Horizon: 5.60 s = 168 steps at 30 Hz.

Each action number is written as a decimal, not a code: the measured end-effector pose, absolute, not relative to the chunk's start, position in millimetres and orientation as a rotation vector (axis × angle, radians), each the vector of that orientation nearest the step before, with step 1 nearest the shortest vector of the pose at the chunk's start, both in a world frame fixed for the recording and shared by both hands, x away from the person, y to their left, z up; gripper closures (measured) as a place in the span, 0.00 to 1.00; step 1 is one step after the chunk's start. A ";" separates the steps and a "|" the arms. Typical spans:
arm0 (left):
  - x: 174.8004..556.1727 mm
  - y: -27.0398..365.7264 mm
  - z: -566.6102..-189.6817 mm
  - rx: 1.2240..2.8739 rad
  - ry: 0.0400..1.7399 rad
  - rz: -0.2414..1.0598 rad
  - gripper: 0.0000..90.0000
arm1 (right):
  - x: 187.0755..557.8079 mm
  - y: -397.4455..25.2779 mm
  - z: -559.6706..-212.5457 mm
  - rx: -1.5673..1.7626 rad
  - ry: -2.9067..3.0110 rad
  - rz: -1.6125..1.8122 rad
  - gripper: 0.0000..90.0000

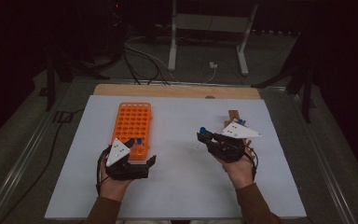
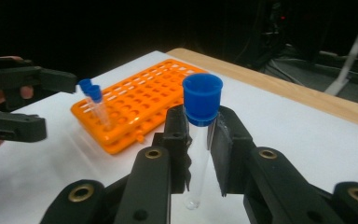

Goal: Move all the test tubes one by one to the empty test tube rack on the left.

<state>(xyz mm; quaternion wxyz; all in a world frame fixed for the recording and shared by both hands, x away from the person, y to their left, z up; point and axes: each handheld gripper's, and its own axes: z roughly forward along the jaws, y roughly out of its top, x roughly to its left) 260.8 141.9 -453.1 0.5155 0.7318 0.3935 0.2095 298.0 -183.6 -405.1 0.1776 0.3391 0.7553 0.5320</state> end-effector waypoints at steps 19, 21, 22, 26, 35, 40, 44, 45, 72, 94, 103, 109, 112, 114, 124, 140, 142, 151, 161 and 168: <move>261.3 100.9 -451.5 1.820 0.817 0.399 0.40 | 290.0 -131.8 -409.8 0.858 2.262 1.570 0.86; 261.0 98.9 -451.7 1.831 0.800 0.390 0.46 | 287.9 -125.7 -410.9 0.840 2.279 1.570 0.86; 260.9 97.7 -451.8 1.836 0.796 0.388 0.49 | 286.9 -122.9 -411.5 0.834 2.288 1.570 0.86; 260.0 95.6 -451.6 1.844 0.773 0.394 0.61 | 284.4 -114.8 -412.9 0.815 2.312 1.581 0.86; 256.4 95.3 -449.1 1.842 0.736 0.422 0.83 | 280.6 -105.3 -414.0 0.769 2.353 1.585 0.86; 256.3 95.9 -449.3 1.847 0.725 0.419 0.86 | 280.5 -106.1 -414.1 0.769 2.359 1.592 0.86; 256.6 96.4 -449.1 1.848 0.720 0.412 0.87 | 281.3 -107.7 -414.1 0.771 2.364 1.602 0.84; 256.8 96.8 -449.1 1.848 0.722 0.412 0.87 | 281.5 -108.3 -414.1 0.778 2.363 1.607 0.80; 263.0 130.2 -440.6 1.794 0.828 0.469 0.87 | 290.5 -165.6 -419.9 0.968 2.209 1.501 0.02; 268.2 177.1 -425.7 1.701 0.890 0.534 0.87 | 288.1 -238.8 -423.3 1.081 2.079 1.425 0.00; 269.4 190.1 -425.7 1.677 0.921 0.555 0.87 | 283.7 -258.3 -423.5 1.109 2.045 1.392 0.00; 270.8 199.4 -428.6 1.664 0.949 0.565 0.87 | 282.7 -266.3 -422.6 1.127 2.018 1.393 0.00; 272.4 204.2 -432.1 1.663 0.956 0.562 0.87 | 283.0 -268.0 -423.3 1.132 2.013 1.394 0.00; 273.6 207.0 -434.7 1.666 0.956 0.560 0.87 | 283.0 -268.4 -423.6 1.134 2.012 1.390 0.00; 278.9 213.2 -448.0 1.671 0.962 0.574 0.87 | 282.3 -272.1 -422.3 1.140 1.998 1.403 0.00; 292.7 204.4 -479.4 1.756 0.996 0.599 0.87 | 281.7 -272.1 -421.4 1.130 2.002 1.410 0.00; 293.4 203.2 -481.5 1.777 0.998 0.608 0.87 | 281.6 -271.9 -421.2 1.127 2.004 1.412 0.00; 299.1 194.8 -491.6 1.896 1.081 0.585 0.87 | 281.3 -271.0 -421.7 1.115 2.015 1.413 0.00; 298.0 192.3 -493.7 1.924 1.124 0.584 0.87 | 280.7 -271.5 -421.9 1.114 2.019 1.417 0.00; 295.8 194.5 -494.0 1.920 1.119 0.579 0.86 | 281.0 -271.0 -422.5 1.114 2.023 1.419 0.00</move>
